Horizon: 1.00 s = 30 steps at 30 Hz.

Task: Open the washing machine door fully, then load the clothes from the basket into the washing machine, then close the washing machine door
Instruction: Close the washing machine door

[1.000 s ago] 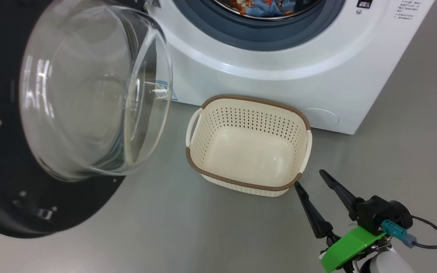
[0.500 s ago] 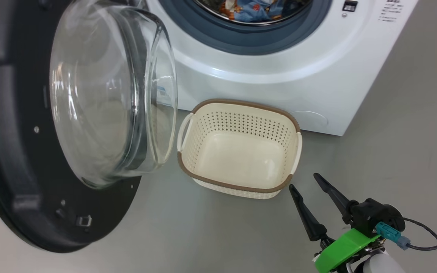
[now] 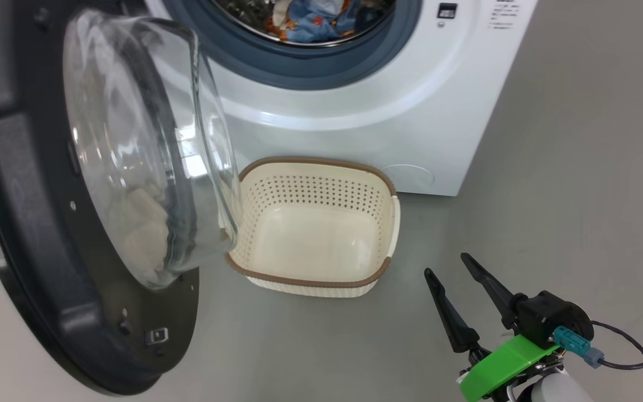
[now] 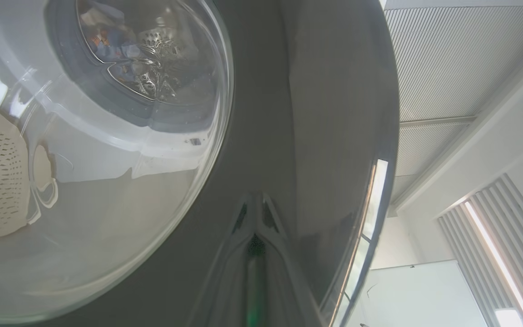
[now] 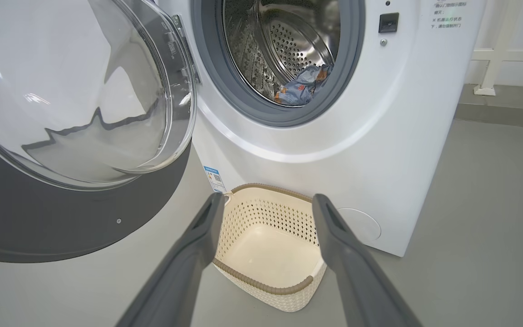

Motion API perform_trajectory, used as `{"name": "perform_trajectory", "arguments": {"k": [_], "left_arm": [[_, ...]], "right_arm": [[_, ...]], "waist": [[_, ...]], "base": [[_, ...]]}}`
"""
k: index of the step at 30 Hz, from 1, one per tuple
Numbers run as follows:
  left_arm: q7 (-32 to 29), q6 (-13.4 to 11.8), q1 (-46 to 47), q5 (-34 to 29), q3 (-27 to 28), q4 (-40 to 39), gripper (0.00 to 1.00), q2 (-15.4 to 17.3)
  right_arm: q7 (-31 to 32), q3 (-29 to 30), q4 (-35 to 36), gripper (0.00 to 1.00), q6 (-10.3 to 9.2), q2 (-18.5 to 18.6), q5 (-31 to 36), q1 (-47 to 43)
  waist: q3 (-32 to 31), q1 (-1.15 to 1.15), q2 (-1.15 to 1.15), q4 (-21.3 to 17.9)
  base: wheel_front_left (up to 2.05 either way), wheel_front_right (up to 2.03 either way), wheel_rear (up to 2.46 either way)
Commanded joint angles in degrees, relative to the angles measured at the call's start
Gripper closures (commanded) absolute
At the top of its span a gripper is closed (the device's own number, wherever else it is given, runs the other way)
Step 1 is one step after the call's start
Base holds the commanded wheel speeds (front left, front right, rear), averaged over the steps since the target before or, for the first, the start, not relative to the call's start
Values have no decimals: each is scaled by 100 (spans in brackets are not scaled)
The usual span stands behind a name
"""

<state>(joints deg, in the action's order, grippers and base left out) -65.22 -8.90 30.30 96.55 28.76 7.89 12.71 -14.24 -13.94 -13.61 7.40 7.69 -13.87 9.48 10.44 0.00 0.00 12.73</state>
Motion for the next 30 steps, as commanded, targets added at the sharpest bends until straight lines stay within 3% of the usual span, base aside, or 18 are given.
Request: {"name": "perform_trajectory", "arguments": {"k": [1, 15, 22, 30], "left_arm": [[-25, 1, 23, 21, 98, -213, 100, 193], [506, 482, 337, -212, -207, 69, 100, -480], [1065, 899, 537, -420, -400, 389, 100, -810], [1748, 1367, 781, -504, -753, 943, 100, -960]], "right_arm": [[-74, -99, 163, 0, 9, -43, -57, 20], [-75, -120, 158, 0, 9, -117, -79, -34], [-75, -139, 149, 0, 9, -139, -89, -36], [-75, -126, 134, 0, 9, -127, -106, -38]], "waist": [[-52, 0, 0, -134], [-180, 0, 0, -365], [-196, 0, 0, -457], [-220, 0, 0, -628]], "base": [[0, 0, 0], [0, 0, 0], [0, 0, 0], [0, 0, 0]]}}
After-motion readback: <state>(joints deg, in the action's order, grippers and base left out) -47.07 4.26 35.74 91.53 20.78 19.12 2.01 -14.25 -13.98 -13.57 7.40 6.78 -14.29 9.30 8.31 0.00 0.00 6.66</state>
